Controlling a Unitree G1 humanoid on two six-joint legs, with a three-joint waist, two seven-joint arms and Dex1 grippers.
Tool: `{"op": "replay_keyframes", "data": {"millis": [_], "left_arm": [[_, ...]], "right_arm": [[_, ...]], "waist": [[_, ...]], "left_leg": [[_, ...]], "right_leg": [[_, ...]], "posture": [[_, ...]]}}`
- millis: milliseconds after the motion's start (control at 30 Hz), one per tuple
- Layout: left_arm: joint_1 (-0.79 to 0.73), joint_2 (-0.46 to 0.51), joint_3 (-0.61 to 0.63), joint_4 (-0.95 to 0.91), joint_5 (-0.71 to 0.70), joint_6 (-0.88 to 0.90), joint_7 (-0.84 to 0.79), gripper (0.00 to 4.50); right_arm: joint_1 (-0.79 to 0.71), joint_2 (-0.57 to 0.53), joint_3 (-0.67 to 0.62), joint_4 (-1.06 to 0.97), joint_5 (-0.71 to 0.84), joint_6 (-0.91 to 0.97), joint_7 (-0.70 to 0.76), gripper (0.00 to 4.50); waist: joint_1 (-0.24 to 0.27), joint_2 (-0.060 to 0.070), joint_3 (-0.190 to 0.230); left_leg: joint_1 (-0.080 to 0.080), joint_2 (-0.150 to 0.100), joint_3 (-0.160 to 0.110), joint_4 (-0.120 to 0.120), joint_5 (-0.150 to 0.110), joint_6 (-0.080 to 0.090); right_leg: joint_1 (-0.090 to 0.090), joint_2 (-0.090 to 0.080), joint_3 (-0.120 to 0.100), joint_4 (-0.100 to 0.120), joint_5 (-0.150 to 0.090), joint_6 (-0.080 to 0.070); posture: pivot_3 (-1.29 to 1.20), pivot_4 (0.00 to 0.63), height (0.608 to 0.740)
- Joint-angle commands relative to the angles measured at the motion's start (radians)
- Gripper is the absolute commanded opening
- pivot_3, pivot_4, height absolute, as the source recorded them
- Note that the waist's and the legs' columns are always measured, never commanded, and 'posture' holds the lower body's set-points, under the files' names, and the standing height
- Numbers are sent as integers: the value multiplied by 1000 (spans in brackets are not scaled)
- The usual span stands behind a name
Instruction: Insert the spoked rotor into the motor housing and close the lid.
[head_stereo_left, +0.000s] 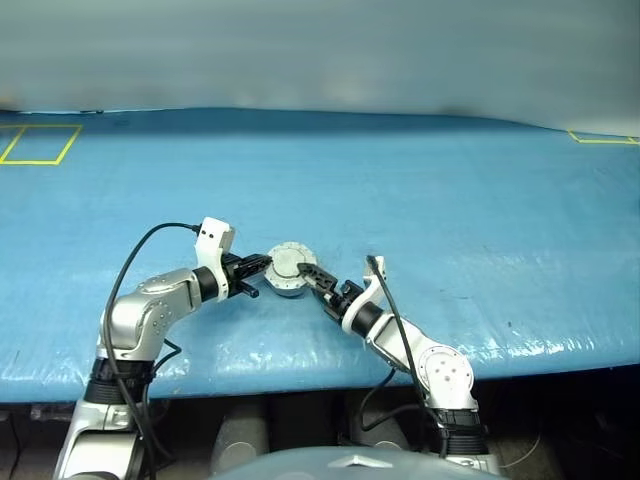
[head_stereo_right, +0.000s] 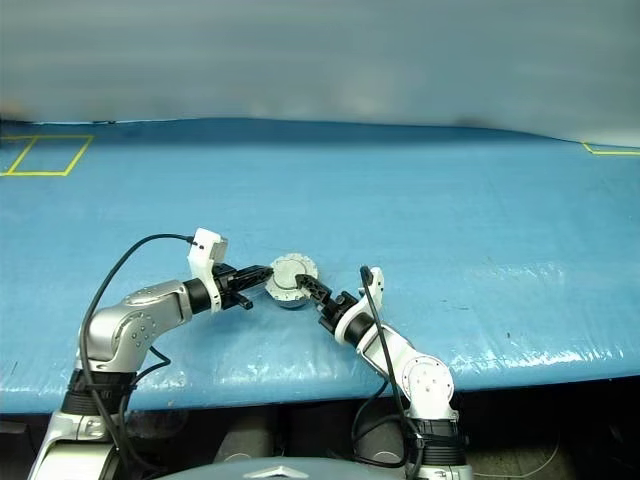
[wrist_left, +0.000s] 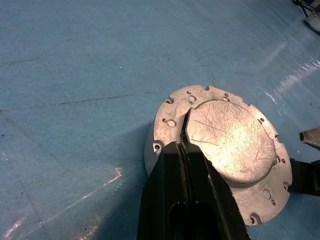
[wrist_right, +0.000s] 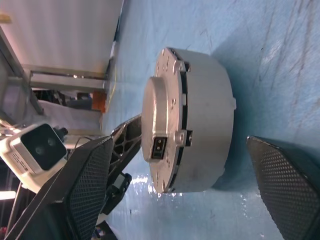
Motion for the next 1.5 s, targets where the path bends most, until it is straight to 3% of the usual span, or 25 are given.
{"op": "replay_keyframes", "data": {"millis": [33,100,367,400,667,900,1200,1433,1500], "left_arm": [[23,0,-26,9,16,16,4,0],[24,0,-25,11,17,15,4,0],[18,-6,-32,28,24,9,-1,0],[18,-6,-32,28,26,9,-3,0],[27,-3,-29,28,32,7,-9,0],[24,-2,-32,34,34,4,-11,0],[18,4,-41,39,40,1,-20,0],[18,8,-42,40,44,0,-23,0],[20,8,-40,35,42,4,-24,0]], "right_arm": [[-8,154,-10,-5,77,-41,-15,4291],[5,135,7,-8,94,-42,-24,3848],[35,82,59,-9,120,7,-51,1198],[36,80,62,-8,123,10,-52,1104],[27,64,79,-4,46,-17,-20,1104],[25,79,68,1,43,-14,-19,3389],[32,83,56,5,56,-23,0,3389],[32,84,58,14,64,-15,-9,1209],[34,83,60,17,65,-15,-12,1155]], "waist": [[0,0,0],[0,0,0],[0,0,0],[0,0,0],[-1,0,0],[1,0,0],[4,0,0],[4,0,0],[4,0,0]], "left_leg": [[0,0,0,0,0,0],[0,0,0,0,0,0],[0,0,0,0,0,0],[0,0,0,0,0,0],[0,1,0,0,0,0],[0,1,-1,0,0,0],[-1,0,-1,0,0,0],[0,0,-1,0,0,0],[0,0,-1,0,0,0]], "right_leg": [[0,0,0,0,0,0],[0,0,0,0,0,0],[0,0,0,0,0,0],[0,0,0,0,0,0],[0,0,0,0,0,0],[0,0,0,0,0,0],[0,0,0,-1,0,0],[0,0,0,-1,0,0],[0,0,0,-1,0,0]], "posture": [[0,150,740],[0,150,740],[0,150,740],[0,150,740],[0,150,740],[0,150,740],[0,150,740],[0,150,740],[0,150,740]]}}
